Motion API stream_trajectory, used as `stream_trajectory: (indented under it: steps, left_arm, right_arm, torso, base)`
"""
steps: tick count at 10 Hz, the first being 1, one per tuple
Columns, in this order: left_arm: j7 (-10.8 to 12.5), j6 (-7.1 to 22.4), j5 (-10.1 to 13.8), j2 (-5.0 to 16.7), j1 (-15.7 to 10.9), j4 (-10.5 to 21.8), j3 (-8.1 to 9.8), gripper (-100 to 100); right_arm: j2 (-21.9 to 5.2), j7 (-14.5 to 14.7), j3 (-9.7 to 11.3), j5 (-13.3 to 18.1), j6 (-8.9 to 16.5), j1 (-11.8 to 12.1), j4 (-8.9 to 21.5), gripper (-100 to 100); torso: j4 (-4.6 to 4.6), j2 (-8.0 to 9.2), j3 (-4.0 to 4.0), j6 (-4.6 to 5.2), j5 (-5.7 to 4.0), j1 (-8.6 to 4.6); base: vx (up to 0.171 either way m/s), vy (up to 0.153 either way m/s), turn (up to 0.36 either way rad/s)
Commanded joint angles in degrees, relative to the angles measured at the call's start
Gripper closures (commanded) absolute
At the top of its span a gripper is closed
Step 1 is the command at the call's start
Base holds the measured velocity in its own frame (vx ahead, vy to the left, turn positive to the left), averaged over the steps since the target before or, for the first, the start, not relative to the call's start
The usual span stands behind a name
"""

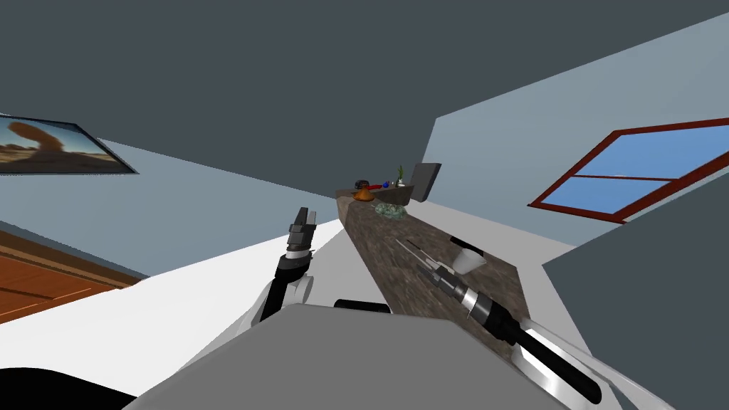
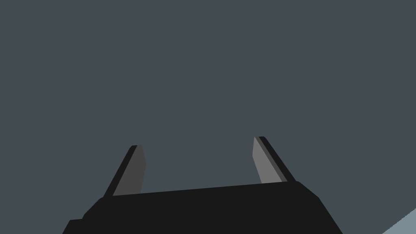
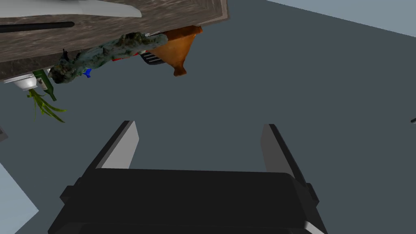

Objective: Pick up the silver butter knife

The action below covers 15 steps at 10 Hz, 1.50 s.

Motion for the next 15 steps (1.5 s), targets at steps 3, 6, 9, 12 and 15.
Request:
stream_trajectory:
  steps: [3,6,9,12,15]
  left_arm:
    - [0.0,0.0,0.0,0.0,0.0,0.0,0.0,0]
    - [0.0,0.0,0.0,0.0,0.0,0.0,0.0,0]
    - [0.0,0.0,0.0,0.0,0.01,0.0,0.0,0]
    - [0.0,0.0,0.0,0.0,0.01,0.0,0.0,0]
    - [0.0,0.0,0.0,0.0,0.0,0.0,0.01,0]
  right_arm:
    - [-5.9,2.39,1.1,-0.41,-0.66,2.39,3.99,-100]
    - [-9.95,4.01,1.89,-0.54,-0.64,4.47,6.3,-100]
    - [-15.05,6.0,2.97,-0.57,-0.56,7.43,9.36,-100]
    - [-18.33,7.41,3.89,-0.47,-0.43,9.91,11.71,-100]
    - [-19.09,7.77,4.47,-0.28,-0.67,10.56,12.86,-100]
  torso:
    - [0.0,0.02,0.01,0.0,-0.01,-0.06]
    - [0.0,0.01,0.0,0.01,0.01,0.02]
    - [-0.05,-0.17,-0.11,0.01,0.03,0.08]
    - [-0.04,-0.15,-0.1,0.02,0.02,0.04]
    - [0.01,0.09,0.04,0.04,0.01,0.03]
  base:
    - [0.111,0.033,0.104]
    - [0.112,0.036,0.071]
    - [0.164,0.047,0.118]
    - [0.142,0.034,0.072]
    - [0.077,0.021,0.032]
